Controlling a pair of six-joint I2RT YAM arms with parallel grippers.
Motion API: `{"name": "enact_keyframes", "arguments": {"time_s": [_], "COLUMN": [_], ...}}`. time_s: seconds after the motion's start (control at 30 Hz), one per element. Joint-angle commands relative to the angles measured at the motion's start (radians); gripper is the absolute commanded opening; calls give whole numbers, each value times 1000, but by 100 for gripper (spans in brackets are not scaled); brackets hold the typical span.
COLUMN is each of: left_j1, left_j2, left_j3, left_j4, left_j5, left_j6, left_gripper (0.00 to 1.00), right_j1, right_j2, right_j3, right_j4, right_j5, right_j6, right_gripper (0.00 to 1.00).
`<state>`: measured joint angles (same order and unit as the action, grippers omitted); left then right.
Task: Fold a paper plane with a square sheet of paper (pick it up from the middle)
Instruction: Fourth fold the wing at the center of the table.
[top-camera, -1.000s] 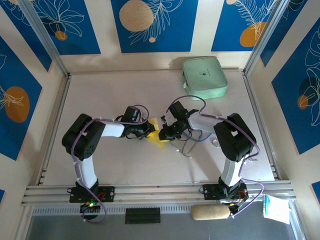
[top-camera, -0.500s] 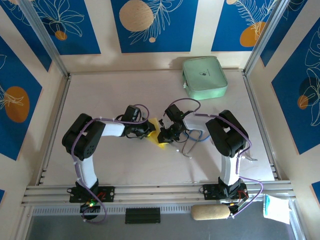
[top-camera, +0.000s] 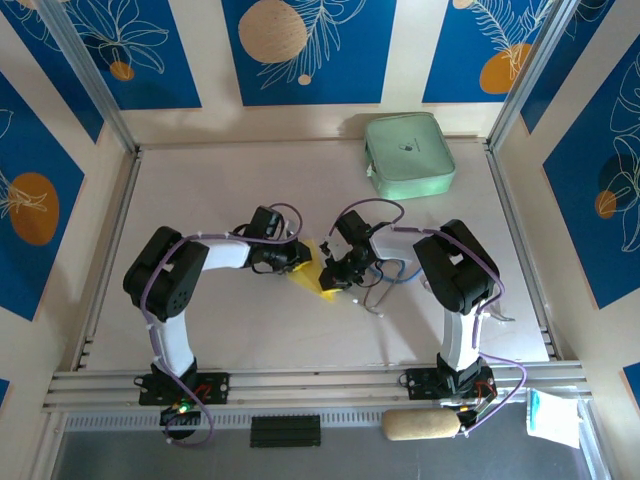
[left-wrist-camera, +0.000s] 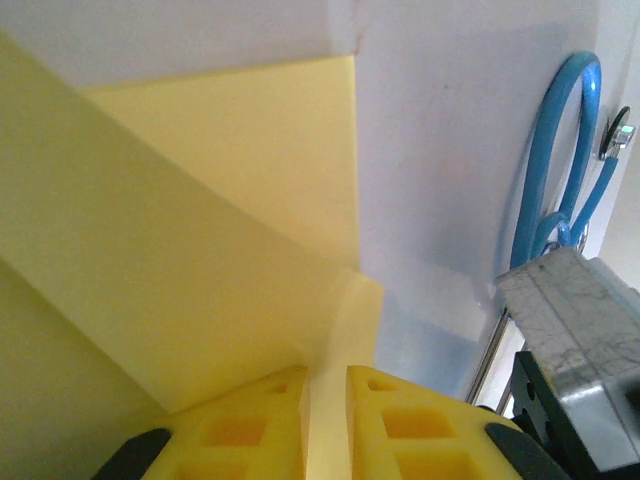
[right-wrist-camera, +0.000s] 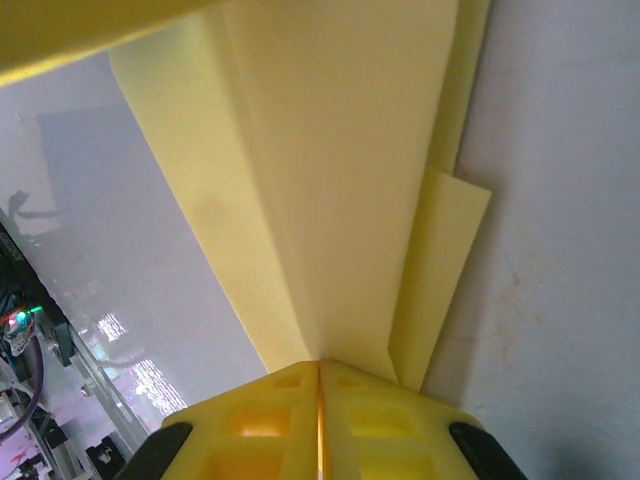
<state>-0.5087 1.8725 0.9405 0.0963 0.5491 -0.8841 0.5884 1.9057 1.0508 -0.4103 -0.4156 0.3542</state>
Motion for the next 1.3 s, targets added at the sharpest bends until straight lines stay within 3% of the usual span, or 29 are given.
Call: {"name": "enact_keyframes", "arguments": {"time_s": [0.0,0.4,0.87,1.07,1.27], "left_j1": [15,75,286,292,223], "left_j2": [24,81,137,1,-199], "left_j3": [31,14,132,193,79], "left_j4": [-43,-47,-145,-255,-217], "left_j5": [-26,-39,-3,-26,-44], "left_j6": [61,163,284,304,217], "left_gripper": [17,17,19,19,19], "right_j1": [-8,-26,-36,-30,-22], "right_j2": [-1,21,29,21,39], "right_j3": [-35,-38,-32,-8,42], "right_j4": [-89,-172,-200,-189,-179], "right_j5": [24,90,108,89,55], "right_j6": [-20,6,26,30,19], "right_gripper": [10,9,9,9,9]}}
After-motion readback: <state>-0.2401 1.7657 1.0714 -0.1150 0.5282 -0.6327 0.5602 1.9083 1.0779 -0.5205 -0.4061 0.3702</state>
